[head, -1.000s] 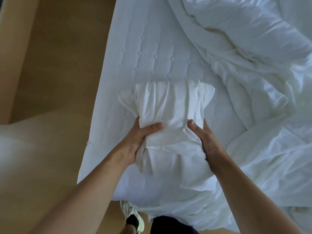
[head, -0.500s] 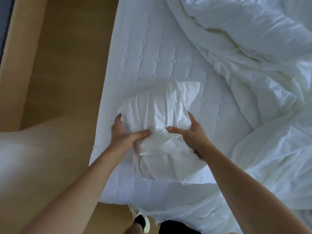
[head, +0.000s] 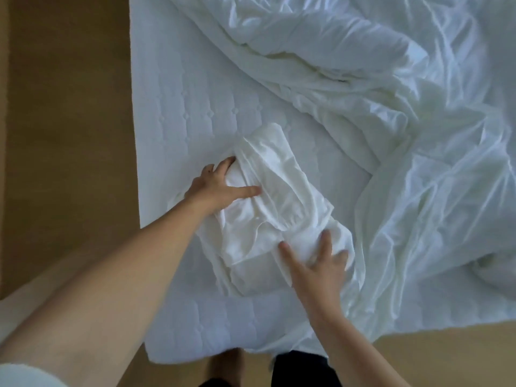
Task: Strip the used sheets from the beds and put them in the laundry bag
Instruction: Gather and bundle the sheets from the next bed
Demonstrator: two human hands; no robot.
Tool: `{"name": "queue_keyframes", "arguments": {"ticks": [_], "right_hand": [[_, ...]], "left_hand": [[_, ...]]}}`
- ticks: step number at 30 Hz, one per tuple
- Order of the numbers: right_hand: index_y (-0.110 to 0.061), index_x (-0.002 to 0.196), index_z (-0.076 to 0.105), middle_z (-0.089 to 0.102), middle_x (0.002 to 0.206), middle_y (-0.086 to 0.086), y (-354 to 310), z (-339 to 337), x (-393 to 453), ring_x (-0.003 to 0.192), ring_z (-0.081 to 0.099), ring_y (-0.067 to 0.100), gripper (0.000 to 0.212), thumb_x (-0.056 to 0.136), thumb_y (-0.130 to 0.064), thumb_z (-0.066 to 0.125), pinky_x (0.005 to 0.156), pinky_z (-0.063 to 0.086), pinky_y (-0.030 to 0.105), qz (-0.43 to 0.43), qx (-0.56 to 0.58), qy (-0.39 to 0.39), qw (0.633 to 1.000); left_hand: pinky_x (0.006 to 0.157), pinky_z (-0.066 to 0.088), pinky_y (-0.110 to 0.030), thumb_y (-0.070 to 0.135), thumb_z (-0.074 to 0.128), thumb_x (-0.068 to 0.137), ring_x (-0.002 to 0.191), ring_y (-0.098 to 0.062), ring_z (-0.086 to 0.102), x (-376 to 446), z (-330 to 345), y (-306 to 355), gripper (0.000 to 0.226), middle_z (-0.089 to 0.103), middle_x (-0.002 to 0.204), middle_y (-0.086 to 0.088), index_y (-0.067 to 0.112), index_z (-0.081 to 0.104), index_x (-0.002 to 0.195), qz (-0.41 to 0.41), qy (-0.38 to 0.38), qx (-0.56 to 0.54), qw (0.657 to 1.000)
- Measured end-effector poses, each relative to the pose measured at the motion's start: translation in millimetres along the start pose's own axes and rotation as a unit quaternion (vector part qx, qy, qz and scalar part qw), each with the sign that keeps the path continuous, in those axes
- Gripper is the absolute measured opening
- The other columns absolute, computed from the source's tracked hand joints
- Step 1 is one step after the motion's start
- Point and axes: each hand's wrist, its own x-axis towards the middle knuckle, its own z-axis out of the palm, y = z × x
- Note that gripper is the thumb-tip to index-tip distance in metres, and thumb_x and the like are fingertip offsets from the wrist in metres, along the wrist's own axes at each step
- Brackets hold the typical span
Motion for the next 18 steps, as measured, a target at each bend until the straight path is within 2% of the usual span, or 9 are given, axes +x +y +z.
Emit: {"name": "queue_keyframes", "arguments": {"ticks": [2, 3, 6, 9, 12, 14, 15, 17, 18], "right_hand": [[-0.056, 0.154, 0.019, 0.026, 0.162, -0.001, 7, 16, 1, 0.139, 0.045, 0.027, 0.103, 0.071, -0.075, 0.076, 0.111, 0.044, 0.045, 0.052, 0.190, -0.032, 0.980], [-0.059, 0.152, 0.022, 0.034, 0.158, -0.004, 4, 24, 4, 0.134, 0.050, 0.023, 0.101, 0.069, -0.073, 0.080, 0.107, 0.048, 0.043, 0.053, 0.248, -0.032, 0.967], [-0.061, 0.148, 0.027, 0.046, 0.146, -0.013, 1, 46, 18, 0.125, 0.056, 0.015, 0.099, 0.068, -0.067, 0.085, 0.105, 0.050, 0.042, 0.041, 0.346, -0.028, 0.937], [-0.053, 0.146, 0.037, 0.057, 0.137, -0.019, 8, 51, 21, 0.120, 0.061, 0.008, 0.088, 0.075, -0.051, 0.088, 0.101, 0.053, 0.037, 0.018, 0.386, -0.036, 0.922], [-0.051, 0.137, 0.048, 0.068, 0.128, -0.017, 8, 38, 20, 0.112, 0.069, 0.010, 0.071, 0.079, -0.042, 0.087, 0.094, 0.059, 0.038, 0.018, 0.418, -0.082, 0.905], [-0.045, 0.138, 0.051, 0.071, 0.128, -0.013, 0, 25, 18, 0.113, 0.072, 0.014, 0.069, 0.080, -0.041, 0.086, 0.095, 0.059, 0.044, 0.013, 0.424, -0.146, 0.894], [-0.042, 0.141, 0.051, 0.070, 0.131, -0.008, -5, 21, 17, 0.116, 0.071, 0.019, 0.071, 0.080, -0.043, 0.086, 0.097, 0.058, 0.048, 0.018, 0.420, -0.189, 0.887], [-0.036, 0.146, 0.051, 0.068, 0.137, 0.002, -17, 15, 14, 0.122, 0.068, 0.029, 0.078, 0.078, -0.049, 0.087, 0.097, 0.057, 0.050, 0.035, 0.412, -0.271, 0.869], [-0.034, 0.147, 0.051, 0.068, 0.137, 0.005, -24, 13, 13, 0.122, 0.068, 0.031, 0.079, 0.078, -0.050, 0.087, 0.096, 0.057, 0.050, 0.038, 0.402, -0.294, 0.866]], "left_hand": [[0.111, 0.044, -0.052, 0.102, 0.064, 0.040, 0.134, -0.032, 0.049, 1, -1, -1, 0.128, 0.039, 0.154, 0.000, 0.057, 0.020, 0.152, 0.005, -0.008, -0.010, 1.000], [0.110, 0.045, -0.051, 0.102, 0.065, 0.038, 0.132, -0.031, 0.052, 2, -2, -2, 0.130, 0.042, 0.152, 0.001, 0.057, 0.020, 0.151, 0.004, -0.012, -0.015, 1.000], [0.108, 0.048, -0.049, 0.099, 0.072, 0.036, 0.126, -0.027, 0.058, 2, -4, -10, 0.133, 0.051, 0.147, 0.007, 0.057, 0.020, 0.152, -0.002, -0.029, -0.056, 0.998], [0.108, 0.049, -0.048, 0.089, 0.079, 0.047, 0.121, -0.024, 0.060, -3, -4, -14, 0.123, 0.055, 0.140, 0.013, 0.056, 0.024, 0.152, -0.002, -0.035, -0.096, 0.995], [0.100, 0.054, -0.047, 0.083, 0.084, 0.048, 0.112, -0.022, 0.066, -15, -7, -19, 0.110, 0.063, 0.130, 0.015, 0.055, 0.038, 0.145, -0.006, -0.041, -0.172, 0.984], [0.090, 0.059, -0.042, 0.071, 0.089, 0.056, 0.100, -0.020, 0.074, -29, -11, -22, 0.098, 0.072, 0.121, 0.010, 0.045, 0.048, 0.141, -0.006, -0.065, -0.275, 0.959], [0.083, 0.061, -0.038, 0.063, 0.087, 0.066, 0.094, -0.018, 0.076, -40, -15, -22, 0.085, 0.075, 0.115, 0.009, 0.040, 0.052, 0.139, -0.009, -0.086, -0.329, 0.940], [0.068, 0.060, -0.027, 0.054, 0.077, 0.083, 0.085, -0.011, 0.077, -59, -18, -26, 0.052, 0.079, 0.102, 0.010, 0.036, 0.058, 0.128, -0.012, -0.116, -0.410, 0.905], [0.064, 0.059, -0.024, 0.054, 0.073, 0.086, 0.084, -0.009, 0.077, -64, -17, -33, 0.045, 0.079, 0.100, 0.011, 0.035, 0.061, 0.125, -0.015, -0.124, -0.441, 0.889]]}}
